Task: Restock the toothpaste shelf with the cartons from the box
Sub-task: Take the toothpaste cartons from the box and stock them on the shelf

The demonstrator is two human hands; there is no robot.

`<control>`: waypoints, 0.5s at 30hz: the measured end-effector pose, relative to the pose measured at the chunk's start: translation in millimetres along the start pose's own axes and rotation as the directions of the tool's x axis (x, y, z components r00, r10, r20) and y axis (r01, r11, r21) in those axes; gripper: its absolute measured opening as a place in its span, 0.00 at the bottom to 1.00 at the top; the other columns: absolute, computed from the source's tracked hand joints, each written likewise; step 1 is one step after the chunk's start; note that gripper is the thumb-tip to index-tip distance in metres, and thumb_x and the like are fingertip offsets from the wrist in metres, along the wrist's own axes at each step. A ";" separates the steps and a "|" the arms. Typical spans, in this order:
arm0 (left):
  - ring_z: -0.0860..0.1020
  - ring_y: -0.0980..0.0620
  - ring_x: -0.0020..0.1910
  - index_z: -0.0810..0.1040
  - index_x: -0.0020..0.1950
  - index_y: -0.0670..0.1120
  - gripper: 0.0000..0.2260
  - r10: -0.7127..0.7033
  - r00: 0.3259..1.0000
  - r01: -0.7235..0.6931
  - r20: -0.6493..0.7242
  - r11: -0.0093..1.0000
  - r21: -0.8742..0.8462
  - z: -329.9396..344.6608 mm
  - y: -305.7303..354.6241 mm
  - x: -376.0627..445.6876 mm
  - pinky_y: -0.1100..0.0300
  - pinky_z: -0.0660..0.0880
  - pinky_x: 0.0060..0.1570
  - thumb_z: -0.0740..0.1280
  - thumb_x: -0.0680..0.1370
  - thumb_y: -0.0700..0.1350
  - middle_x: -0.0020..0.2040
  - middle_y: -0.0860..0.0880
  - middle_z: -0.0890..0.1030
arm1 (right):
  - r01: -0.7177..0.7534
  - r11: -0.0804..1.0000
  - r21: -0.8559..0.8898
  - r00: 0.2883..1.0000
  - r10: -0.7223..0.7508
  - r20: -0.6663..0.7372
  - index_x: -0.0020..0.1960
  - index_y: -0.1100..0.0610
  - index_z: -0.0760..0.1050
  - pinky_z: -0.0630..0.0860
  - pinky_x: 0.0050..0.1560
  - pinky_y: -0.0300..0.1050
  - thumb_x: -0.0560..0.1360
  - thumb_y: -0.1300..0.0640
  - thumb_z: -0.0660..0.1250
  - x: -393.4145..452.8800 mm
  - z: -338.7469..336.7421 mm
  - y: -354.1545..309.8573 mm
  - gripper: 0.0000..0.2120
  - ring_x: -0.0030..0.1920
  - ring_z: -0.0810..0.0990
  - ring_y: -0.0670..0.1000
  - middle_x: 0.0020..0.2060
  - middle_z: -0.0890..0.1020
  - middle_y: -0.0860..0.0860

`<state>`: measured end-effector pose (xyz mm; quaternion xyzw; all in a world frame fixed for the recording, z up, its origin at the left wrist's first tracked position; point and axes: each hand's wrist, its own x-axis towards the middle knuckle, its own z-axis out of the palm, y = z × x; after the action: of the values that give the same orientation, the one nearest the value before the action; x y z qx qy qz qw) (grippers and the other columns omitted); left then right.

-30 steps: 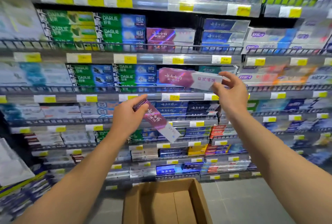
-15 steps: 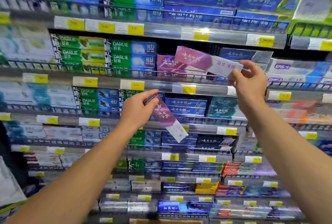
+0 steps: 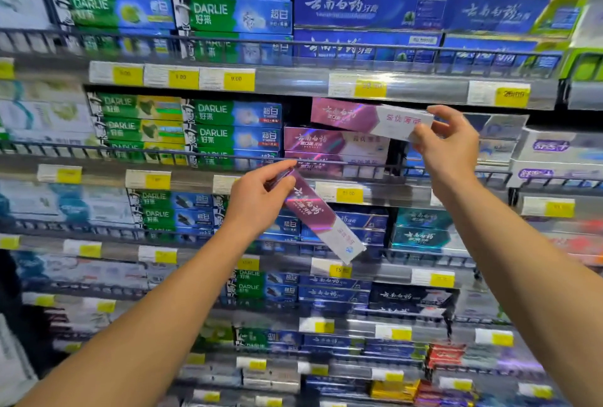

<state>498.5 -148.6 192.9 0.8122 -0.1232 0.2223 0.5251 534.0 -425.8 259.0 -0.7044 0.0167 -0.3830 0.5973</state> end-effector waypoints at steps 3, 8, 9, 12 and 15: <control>0.81 0.54 0.50 0.78 0.63 0.58 0.14 -0.010 1.000 0.010 0.013 1.000 -0.005 0.9 -6.3 9.0 0.50 0.81 0.49 0.66 0.78 0.49 0.54 0.51 0.82 | 0.009 0.999 -0.032 1.000 -0.009 0.006 0.47 0.34 0.75 0.82 0.46 0.55 0.68 0.50 0.70 8.9 11.7 6.1 0.12 0.45 0.84 0.48 0.45 0.84 0.46; 0.80 0.54 0.51 0.77 0.63 0.59 0.14 0.013 0.999 -0.014 0.036 0.999 0.031 -3.7 -14.8 21.3 0.52 0.80 0.49 0.66 0.78 0.49 0.55 0.52 0.82 | 0.023 0.993 -0.120 0.998 -0.015 0.066 0.57 0.42 0.76 0.80 0.52 0.53 0.72 0.52 0.70 11.4 27.6 4.5 0.15 0.50 0.82 0.48 0.49 0.84 0.46; 0.80 0.55 0.51 0.77 0.64 0.58 0.14 0.016 0.999 -0.018 0.049 0.999 0.038 -4.6 -16.9 23.6 0.53 0.80 0.49 0.66 0.78 0.49 0.56 0.53 0.82 | 0.034 0.989 -0.142 0.997 -0.024 0.071 0.60 0.46 0.75 0.80 0.53 0.52 0.73 0.53 0.70 13.0 29.4 5.6 0.16 0.51 0.81 0.48 0.51 0.83 0.46; 0.80 0.58 0.50 0.77 0.64 0.56 0.14 0.012 0.998 -0.014 0.069 0.999 0.032 -4.5 -22.1 26.2 0.62 0.80 0.45 0.66 0.78 0.47 0.56 0.53 0.81 | 0.049 0.982 -0.180 0.998 -0.040 0.052 0.65 0.52 0.72 0.78 0.57 0.51 0.74 0.53 0.70 17.9 34.9 8.6 0.20 0.53 0.80 0.47 0.54 0.82 0.47; 0.77 0.65 0.46 0.78 0.64 0.54 0.14 0.004 0.998 -0.006 0.057 0.999 0.032 -3.1 -25.4 25.6 0.76 0.73 0.38 0.66 0.78 0.46 0.54 0.55 0.79 | 0.030 0.983 -0.180 0.999 -0.022 0.045 0.65 0.54 0.73 0.78 0.58 0.52 0.74 0.54 0.69 21.5 41.0 10.9 0.20 0.54 0.80 0.47 0.55 0.82 0.48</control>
<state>531.1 -134.3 186.3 0.8262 -0.1366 0.2024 0.5076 576.9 -405.3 261.2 -0.7638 0.0291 -0.3725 0.5262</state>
